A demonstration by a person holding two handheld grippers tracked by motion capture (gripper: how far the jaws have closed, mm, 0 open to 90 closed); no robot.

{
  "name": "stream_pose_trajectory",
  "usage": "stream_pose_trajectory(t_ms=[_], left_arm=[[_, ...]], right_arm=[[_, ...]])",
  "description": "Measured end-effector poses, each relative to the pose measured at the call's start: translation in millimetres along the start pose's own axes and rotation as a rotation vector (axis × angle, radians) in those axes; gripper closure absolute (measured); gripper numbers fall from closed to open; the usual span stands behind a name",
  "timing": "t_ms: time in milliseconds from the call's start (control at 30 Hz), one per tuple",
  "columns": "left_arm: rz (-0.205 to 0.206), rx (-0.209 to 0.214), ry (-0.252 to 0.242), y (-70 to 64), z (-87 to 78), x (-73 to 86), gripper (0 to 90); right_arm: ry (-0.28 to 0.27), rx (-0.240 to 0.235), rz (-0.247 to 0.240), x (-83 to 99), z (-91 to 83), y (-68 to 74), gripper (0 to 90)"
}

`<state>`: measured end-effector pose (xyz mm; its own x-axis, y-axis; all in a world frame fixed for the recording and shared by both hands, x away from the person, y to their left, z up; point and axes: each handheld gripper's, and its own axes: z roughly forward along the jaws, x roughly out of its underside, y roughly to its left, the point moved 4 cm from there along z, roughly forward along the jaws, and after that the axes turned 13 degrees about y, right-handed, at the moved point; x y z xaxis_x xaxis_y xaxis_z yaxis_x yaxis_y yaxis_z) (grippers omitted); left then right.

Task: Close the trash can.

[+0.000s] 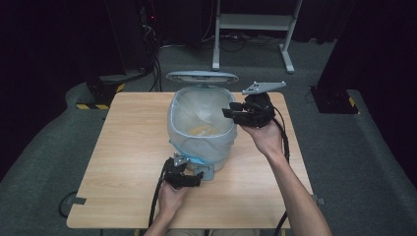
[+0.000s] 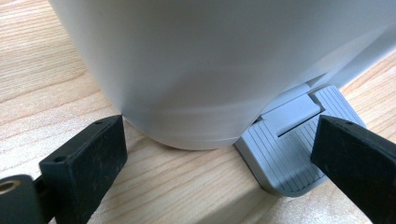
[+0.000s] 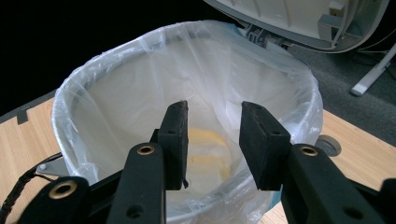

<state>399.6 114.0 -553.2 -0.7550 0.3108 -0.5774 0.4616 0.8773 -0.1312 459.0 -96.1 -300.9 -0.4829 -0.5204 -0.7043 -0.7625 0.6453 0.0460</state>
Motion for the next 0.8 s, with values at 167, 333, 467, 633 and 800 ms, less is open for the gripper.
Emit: stream_pose_trajectory(t_ms=[167,333,467,633,800], left_arm=[[-0.001,0.002,0.001,-0.2,0.0,0.1,3.9],[0.001,0.002,0.001,0.0,0.1,0.0,3.9],[0.000,0.002,0.001,-0.1,0.1,0.0,3.9],[0.000,0.002,0.001,-0.1,0.1,0.0,3.9],[0.000,0.003,0.001,-0.1,0.1,0.0,3.9]], right_arm=[[-0.003,-0.002,-0.004,2.4,0.0,0.8,65.1],[-0.032,-0.004,-0.001,7.1,-4.1,-0.2,65.1],[-0.060,0.002,0.007,11.3,-11.3,-1.1,64.2],[-0.090,0.009,0.021,18.7,-20.5,-4.4,62.2],[-0.111,0.019,0.029,24.6,-25.6,-5.7,60.8]])
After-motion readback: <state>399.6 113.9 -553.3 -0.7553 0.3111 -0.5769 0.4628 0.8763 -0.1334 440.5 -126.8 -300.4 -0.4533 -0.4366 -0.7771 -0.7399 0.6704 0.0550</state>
